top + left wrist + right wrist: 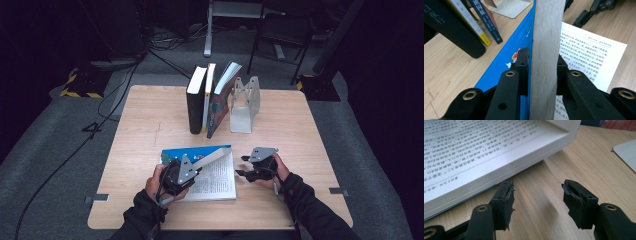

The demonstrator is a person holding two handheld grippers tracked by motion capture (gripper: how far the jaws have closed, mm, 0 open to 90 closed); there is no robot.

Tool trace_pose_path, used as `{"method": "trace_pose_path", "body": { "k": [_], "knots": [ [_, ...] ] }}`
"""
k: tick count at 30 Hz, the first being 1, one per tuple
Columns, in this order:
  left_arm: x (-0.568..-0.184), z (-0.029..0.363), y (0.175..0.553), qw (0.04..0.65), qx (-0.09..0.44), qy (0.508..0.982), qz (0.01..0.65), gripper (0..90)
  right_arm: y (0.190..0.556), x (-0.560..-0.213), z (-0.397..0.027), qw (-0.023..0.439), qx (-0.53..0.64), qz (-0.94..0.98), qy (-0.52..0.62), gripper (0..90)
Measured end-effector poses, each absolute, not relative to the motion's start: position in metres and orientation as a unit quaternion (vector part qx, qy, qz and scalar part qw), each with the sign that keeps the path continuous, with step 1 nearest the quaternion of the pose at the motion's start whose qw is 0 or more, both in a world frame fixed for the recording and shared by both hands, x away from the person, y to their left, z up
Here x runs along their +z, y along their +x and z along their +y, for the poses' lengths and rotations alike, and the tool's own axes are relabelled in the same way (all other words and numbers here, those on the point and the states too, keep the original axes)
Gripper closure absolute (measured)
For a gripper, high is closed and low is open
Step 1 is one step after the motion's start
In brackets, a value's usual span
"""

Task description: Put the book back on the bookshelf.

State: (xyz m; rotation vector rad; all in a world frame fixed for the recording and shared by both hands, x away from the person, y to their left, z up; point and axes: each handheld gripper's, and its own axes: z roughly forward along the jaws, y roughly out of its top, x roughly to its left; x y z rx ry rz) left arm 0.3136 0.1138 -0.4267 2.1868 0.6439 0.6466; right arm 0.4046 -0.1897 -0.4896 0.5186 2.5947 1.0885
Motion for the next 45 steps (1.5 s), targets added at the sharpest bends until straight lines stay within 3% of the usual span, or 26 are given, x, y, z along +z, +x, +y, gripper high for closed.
{"method": "trace_pose_path", "body": {
  "k": [12,18,24,39,45],
  "knots": [
    [-0.423,0.113,0.310,0.405,0.244,0.849,0.235,74.0,0.409,-0.495,-0.189,0.106,0.396,0.896,0.171,41.5],
    [-0.425,0.114,0.314,0.410,0.208,0.855,0.241,72.5,0.400,-0.478,-0.201,0.115,0.465,0.863,0.161,47.7],
    [-0.423,0.101,0.306,0.353,0.196,0.880,0.250,70.9,0.395,-0.474,-0.200,0.117,0.485,0.851,0.163,49.9],
    [-0.410,0.102,0.320,0.383,0.173,0.880,0.222,73.9,0.385,-0.438,-0.197,0.142,0.531,0.820,0.160,50.7],
    [-0.407,0.092,0.325,0.401,0.188,0.869,0.219,74.2,0.380,-0.419,-0.200,0.165,0.531,0.818,0.148,49.8]
  ]
}}
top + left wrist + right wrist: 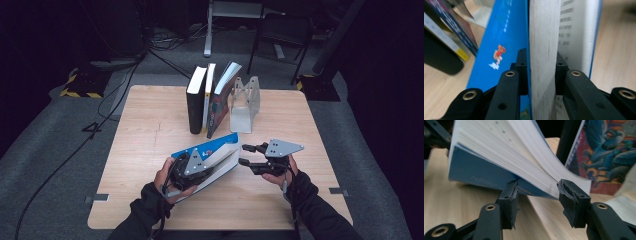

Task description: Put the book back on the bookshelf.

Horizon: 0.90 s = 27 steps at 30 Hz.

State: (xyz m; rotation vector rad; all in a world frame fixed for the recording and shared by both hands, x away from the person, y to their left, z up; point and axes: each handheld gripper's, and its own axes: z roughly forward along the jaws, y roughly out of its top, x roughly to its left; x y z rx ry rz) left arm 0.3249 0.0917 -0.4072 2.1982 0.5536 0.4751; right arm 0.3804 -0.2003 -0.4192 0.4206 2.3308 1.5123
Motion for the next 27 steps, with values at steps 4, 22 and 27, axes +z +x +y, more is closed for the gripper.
{"method": "trace_pose_path", "body": {
  "k": [4,22,27],
  "knots": [
    [-0.413,0.088,0.323,0.404,0.194,0.867,0.219,74.3,0.381,-0.424,-0.203,0.167,0.519,0.825,0.151,47.6],
    [-0.411,0.106,0.312,0.427,0.155,0.865,0.215,73.0,0.400,-0.446,-0.204,0.160,0.513,0.820,0.196,46.8],
    [-0.408,0.111,0.305,0.445,0.156,0.856,0.210,73.3,0.396,-0.434,-0.198,0.165,0.531,0.811,0.183,47.6]
  ]
}}
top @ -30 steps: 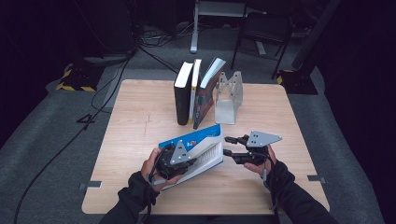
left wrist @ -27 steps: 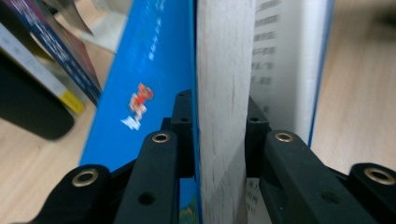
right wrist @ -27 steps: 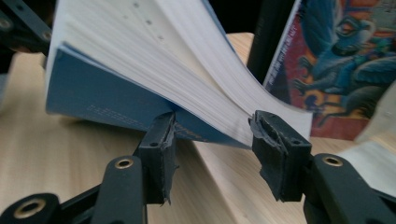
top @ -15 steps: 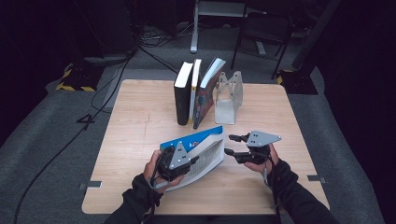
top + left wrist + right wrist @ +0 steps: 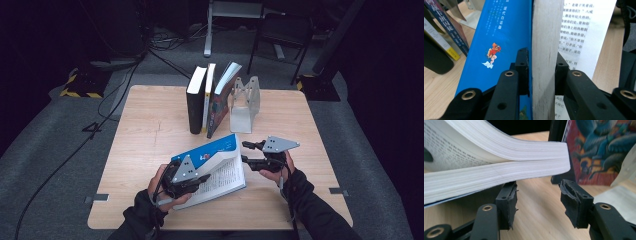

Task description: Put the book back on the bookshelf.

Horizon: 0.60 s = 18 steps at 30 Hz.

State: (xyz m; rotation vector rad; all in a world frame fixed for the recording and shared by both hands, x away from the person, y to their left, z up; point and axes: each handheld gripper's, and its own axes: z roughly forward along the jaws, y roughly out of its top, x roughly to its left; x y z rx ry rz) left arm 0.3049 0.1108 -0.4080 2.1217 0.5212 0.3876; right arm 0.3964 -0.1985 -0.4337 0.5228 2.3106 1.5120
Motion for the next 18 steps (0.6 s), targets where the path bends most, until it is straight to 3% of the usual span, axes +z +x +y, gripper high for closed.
{"method": "trace_pose_path", "body": {
  "k": [10,18],
  "knots": [
    [-0.402,0.095,0.314,0.495,0.146,0.838,0.177,73.2,0.393,-0.400,-0.216,0.190,0.560,0.786,0.179,54.0],
    [-0.407,0.112,0.304,0.522,0.167,0.815,0.187,73.1,0.383,-0.385,-0.209,0.192,0.574,0.782,0.148,54.0]
  ]
}}
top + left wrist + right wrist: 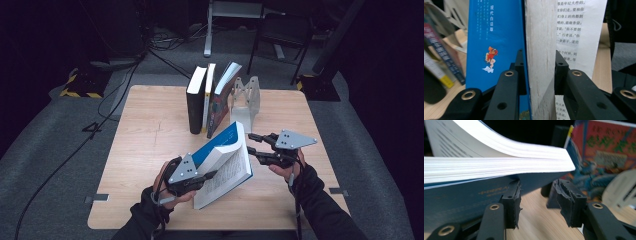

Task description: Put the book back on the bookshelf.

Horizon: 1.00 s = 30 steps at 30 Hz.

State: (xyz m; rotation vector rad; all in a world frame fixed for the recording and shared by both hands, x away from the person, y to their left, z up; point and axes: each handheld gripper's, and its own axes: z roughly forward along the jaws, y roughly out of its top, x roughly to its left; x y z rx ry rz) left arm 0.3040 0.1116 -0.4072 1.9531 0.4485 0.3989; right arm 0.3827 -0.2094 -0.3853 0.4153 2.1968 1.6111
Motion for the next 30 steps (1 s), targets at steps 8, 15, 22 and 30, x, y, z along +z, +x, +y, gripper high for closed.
{"method": "trace_pose_path", "body": {
  "k": [8,15,22,30],
  "knots": [
    [-0.411,0.134,0.285,0.526,0.198,0.797,0.221,73.0,0.373,-0.370,-0.180,0.193,0.583,0.780,0.123,53.3],
    [-0.417,0.148,0.273,0.526,0.206,0.785,0.254,72.5,0.374,-0.375,-0.160,0.174,0.565,0.799,0.110,51.4],
    [-0.428,0.154,0.271,0.510,0.174,0.795,0.278,64.9,0.373,-0.383,-0.145,0.154,0.554,0.811,0.103,47.0],
    [-0.430,0.151,0.284,0.511,0.150,0.806,0.259,71.2,0.369,-0.381,-0.141,0.161,0.569,0.801,0.100,46.8]
  ]
}}
